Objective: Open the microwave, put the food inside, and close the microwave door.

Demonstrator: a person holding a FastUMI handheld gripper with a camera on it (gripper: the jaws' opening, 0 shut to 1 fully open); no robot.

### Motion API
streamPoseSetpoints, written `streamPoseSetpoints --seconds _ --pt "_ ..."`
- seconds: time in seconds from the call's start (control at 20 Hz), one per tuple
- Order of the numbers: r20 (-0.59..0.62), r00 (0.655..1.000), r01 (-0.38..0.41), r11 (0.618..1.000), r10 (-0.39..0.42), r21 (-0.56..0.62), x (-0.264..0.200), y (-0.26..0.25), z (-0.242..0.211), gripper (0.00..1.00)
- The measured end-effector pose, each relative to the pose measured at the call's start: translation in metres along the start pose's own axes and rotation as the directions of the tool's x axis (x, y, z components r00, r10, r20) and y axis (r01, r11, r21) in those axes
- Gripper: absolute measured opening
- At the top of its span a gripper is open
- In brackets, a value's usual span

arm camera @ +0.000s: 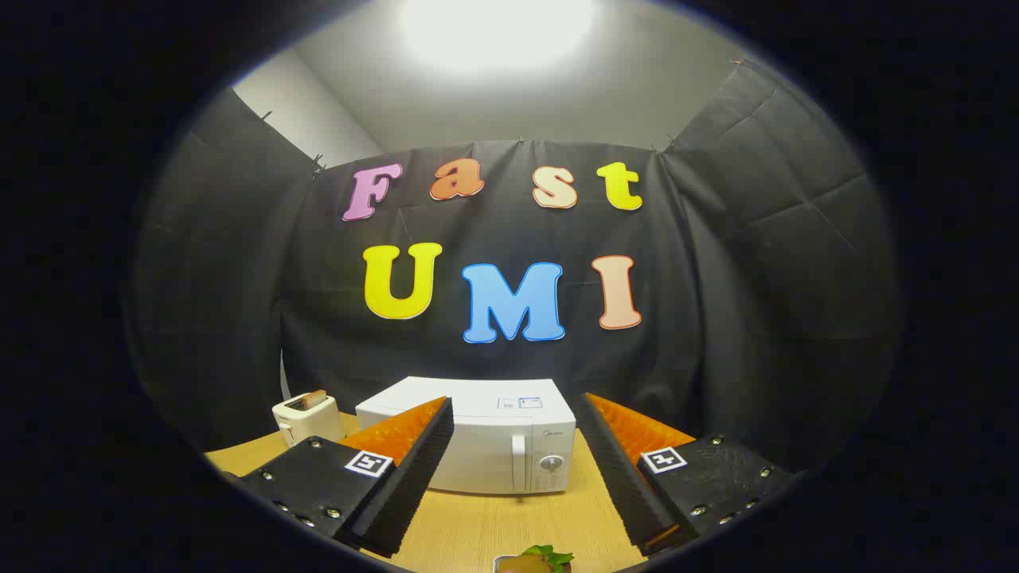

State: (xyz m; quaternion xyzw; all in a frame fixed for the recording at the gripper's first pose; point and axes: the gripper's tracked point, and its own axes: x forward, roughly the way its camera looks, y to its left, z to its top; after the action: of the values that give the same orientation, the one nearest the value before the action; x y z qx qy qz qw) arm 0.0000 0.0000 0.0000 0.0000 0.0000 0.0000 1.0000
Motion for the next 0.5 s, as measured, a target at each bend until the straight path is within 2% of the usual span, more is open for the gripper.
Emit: streamPoseSetpoints --seconds 0.5 --pt "-0.011 1.0 -0.017 1.0 0.017 0.012 0.013 -0.002 -0.006 0.98"
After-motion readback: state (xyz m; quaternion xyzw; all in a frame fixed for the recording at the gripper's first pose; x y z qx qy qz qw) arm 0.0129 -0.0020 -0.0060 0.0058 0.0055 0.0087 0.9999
